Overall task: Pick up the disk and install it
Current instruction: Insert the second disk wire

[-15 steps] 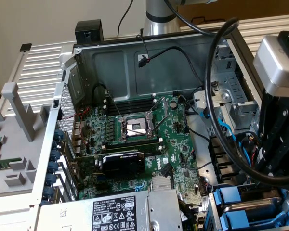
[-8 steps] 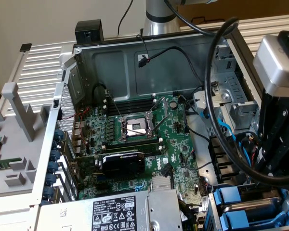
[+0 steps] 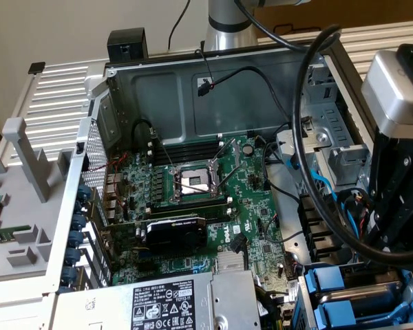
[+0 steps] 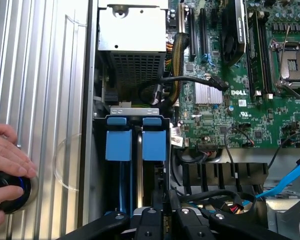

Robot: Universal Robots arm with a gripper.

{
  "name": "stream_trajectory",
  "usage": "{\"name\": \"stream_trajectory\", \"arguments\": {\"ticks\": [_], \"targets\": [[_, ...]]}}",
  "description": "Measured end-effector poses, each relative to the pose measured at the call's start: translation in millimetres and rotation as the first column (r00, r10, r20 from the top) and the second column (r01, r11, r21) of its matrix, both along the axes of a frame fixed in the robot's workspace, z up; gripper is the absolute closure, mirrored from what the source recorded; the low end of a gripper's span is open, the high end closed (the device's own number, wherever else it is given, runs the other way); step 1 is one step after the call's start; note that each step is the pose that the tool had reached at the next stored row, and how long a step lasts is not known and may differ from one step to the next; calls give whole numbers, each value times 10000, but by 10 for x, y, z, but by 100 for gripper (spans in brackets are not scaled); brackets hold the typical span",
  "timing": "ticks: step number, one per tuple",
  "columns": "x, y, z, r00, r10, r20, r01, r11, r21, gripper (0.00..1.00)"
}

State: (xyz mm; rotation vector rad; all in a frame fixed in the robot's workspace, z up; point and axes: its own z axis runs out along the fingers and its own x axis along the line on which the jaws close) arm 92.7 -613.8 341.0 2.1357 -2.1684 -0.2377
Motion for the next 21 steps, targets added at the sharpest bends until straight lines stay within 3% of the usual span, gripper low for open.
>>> {"name": "stream_trajectory", "arguments": {"ticks": [21], "targets": [[-1, -6, -1, 9994, -346, 0, 346, 9994, 2, 84]]}}
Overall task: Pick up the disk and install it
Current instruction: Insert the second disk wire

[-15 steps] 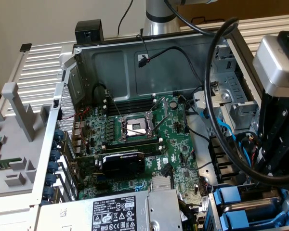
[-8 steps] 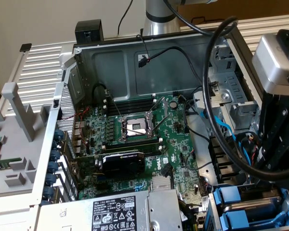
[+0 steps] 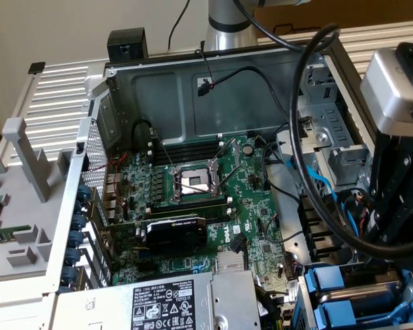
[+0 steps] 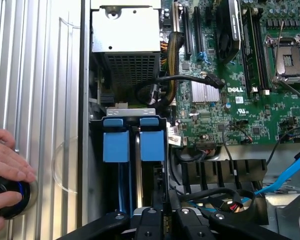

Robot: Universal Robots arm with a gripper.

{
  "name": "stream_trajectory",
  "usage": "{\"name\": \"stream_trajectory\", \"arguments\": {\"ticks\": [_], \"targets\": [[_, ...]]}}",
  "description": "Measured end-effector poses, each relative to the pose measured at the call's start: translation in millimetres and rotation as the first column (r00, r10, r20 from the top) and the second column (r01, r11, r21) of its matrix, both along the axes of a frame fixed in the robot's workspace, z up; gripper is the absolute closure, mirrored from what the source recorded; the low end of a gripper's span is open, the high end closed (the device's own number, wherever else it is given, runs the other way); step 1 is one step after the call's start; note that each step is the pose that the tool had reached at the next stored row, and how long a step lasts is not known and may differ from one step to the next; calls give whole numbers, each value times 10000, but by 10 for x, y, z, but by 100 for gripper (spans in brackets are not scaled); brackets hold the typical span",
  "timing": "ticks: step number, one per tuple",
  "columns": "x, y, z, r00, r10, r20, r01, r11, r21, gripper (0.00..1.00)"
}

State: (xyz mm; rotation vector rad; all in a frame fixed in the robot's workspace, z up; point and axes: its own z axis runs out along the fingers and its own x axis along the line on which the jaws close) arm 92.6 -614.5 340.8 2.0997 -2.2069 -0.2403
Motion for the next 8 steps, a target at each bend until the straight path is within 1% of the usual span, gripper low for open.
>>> {"name": "stream_trajectory", "arguments": {"ticks": [5, 8], "targets": [[-1, -1, 4, 10000, 0, 0, 0, 10000, 0, 84], [-2, -1, 35, 10000, -1, 0, 1, 10000, -4, 84]]}}
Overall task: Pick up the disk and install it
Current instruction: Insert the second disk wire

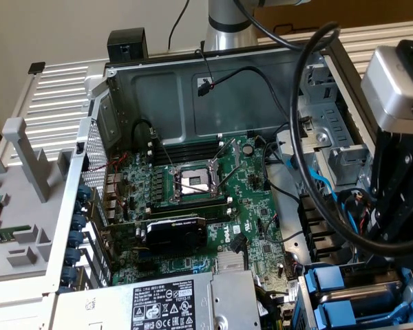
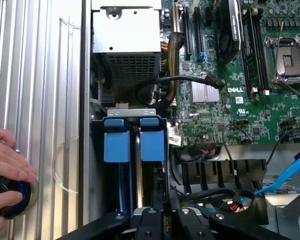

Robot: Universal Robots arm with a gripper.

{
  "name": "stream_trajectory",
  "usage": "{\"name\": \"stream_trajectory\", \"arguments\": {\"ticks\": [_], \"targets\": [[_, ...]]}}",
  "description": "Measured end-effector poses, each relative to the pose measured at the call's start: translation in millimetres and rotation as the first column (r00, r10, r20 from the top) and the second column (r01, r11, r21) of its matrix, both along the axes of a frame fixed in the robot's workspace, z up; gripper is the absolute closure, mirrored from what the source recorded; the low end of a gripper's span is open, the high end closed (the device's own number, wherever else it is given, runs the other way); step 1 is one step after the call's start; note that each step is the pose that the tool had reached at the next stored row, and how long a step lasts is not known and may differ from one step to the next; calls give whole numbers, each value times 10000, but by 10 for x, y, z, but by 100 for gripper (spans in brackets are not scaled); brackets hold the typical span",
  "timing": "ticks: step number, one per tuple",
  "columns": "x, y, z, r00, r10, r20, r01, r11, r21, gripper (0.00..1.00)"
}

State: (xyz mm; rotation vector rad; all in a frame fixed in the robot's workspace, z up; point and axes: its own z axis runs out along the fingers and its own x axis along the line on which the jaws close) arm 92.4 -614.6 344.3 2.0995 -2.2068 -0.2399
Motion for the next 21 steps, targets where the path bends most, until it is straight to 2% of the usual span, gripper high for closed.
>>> {"name": "stream_trajectory", "arguments": {"ticks": [4, 21], "targets": [[0, 0, 27, 10000, 0, 1, 0, 10000, 0, 84], [-11, 0, 26, 10000, 2, 1, -2, 10000, -11, 84]]}}
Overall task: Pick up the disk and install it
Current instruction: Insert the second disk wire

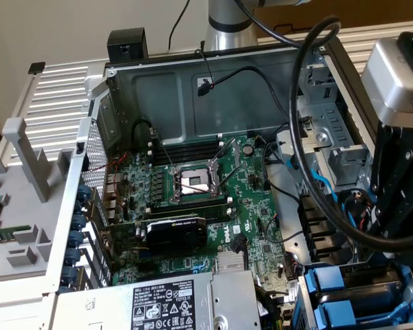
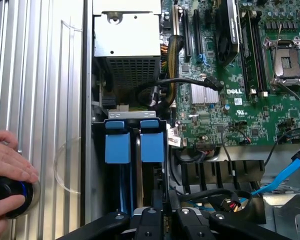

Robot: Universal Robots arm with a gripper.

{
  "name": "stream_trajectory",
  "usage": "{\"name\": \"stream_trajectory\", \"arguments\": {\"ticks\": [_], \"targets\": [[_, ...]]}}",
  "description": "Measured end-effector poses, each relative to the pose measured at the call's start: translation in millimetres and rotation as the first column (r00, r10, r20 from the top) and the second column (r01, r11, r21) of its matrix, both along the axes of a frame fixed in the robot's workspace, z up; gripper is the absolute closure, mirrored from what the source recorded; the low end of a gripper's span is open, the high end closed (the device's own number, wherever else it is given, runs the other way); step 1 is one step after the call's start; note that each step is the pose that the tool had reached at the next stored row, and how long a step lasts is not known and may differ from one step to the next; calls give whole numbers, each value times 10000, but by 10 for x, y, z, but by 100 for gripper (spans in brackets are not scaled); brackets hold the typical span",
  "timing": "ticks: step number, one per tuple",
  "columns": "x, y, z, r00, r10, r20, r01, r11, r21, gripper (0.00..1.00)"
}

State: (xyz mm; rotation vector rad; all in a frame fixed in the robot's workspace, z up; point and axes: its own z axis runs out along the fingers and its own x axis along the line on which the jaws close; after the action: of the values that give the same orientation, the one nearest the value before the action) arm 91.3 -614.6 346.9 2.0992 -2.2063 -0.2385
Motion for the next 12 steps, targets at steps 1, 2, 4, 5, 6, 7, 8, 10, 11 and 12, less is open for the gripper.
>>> {"name": "stream_trajectory", "arguments": {"ticks": [1, 2, 4, 5, 6, 7, 8, 10, 11, 12], "targets": [[0, 0, -1, 10000, 0, 0, 0, 10000, 1, 84], [-1, -1, -1, 10000, -2, 0, 2, 10000, 1, 84], [-1, -3, -1, 10000, -1, 0, 1, 10000, 2, 84], [-1, -3, -1, 10000, -2, 1, 2, 10000, 2, 84], [-1, -3, -1, 10000, 0, 0, 0, 10000, 1, 84], [-1, -3, -2, 10000, 2, 0, -2, 10000, 2, 84], [-1, -3, -2, 10000, 2, 0, -2, 10000, 2, 84], [-1, -3, -1, 10000, 2, 1, -2, 10000, 2, 84], [-1, -3, -2, 10000, 11, 1, -11, 10000, 2, 84], [0, -3, -2, 10000, 18, 1, -18, 10000, 1, 84]]}}
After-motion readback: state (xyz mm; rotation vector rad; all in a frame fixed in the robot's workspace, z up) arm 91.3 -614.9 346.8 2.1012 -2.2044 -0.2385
